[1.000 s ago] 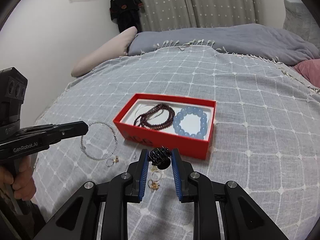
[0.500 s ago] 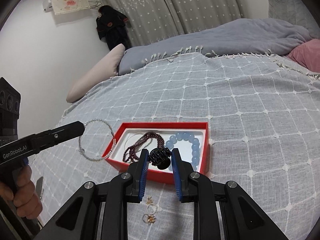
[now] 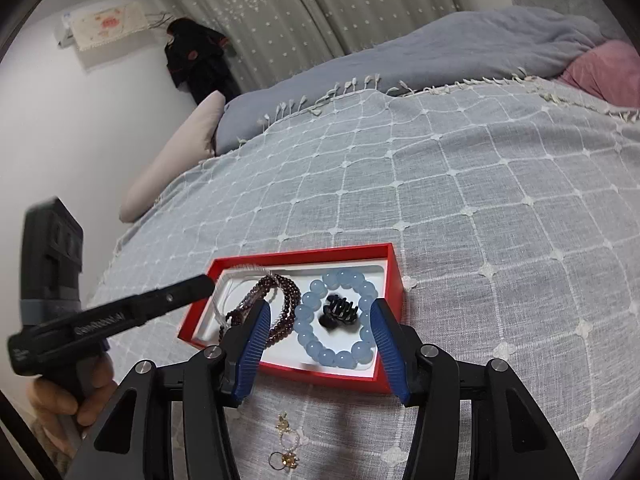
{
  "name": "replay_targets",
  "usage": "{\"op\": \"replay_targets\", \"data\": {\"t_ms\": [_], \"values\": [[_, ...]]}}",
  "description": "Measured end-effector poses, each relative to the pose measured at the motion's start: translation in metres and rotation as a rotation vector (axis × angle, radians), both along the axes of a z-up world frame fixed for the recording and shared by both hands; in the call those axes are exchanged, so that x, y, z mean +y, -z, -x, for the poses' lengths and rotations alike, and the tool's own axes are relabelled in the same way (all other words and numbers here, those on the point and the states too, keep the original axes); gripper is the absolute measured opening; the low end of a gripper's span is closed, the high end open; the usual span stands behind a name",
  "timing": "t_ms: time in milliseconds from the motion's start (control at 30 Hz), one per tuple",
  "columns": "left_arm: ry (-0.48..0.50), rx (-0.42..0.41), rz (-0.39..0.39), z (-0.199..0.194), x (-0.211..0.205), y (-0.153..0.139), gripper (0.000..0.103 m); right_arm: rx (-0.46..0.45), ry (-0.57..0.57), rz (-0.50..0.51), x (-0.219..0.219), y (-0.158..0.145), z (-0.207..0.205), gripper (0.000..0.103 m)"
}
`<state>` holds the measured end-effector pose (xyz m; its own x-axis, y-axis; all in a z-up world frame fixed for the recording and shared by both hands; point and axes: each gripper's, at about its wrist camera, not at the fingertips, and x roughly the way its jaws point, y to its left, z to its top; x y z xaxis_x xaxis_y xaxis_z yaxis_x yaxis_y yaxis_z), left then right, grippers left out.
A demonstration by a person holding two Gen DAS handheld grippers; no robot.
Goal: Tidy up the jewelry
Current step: 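Carry silver bracelet and hair claw into the red box and open both tools, then move both tools toward the earrings in front of the box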
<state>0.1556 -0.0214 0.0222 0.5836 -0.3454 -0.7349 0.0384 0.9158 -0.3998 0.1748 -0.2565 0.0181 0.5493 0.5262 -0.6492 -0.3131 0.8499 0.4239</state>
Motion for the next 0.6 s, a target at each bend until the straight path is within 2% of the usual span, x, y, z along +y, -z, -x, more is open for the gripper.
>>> {"op": "replay_targets", "data": {"t_ms": [167,267,400,533,600], "values": [[-0.023,-0.016,-0.026,0.008,0.007,-0.008,0.015,-0.01,0.016,0.003,-0.004,-0.007,0.006,0.053],[-0.036,-0.021,-0.057,0.017,0.014,-0.012,0.022,-0.026,0.008,0.004,-0.005,-0.013,0.014,0.053],[-0.06,-0.014,-0.11,0.035,0.026,-0.011,0.029,-0.049,0.021,0.069,-0.003,-0.014,0.023,0.053],[-0.097,0.01,-0.122,0.052,0.038,-0.007,0.033,0.002,0.038,0.096,-0.003,-0.004,0.022,0.053],[-0.101,0.017,-0.117,0.061,0.04,-0.006,0.036,-0.018,0.042,0.086,-0.007,-0.008,0.028,0.053]]}}
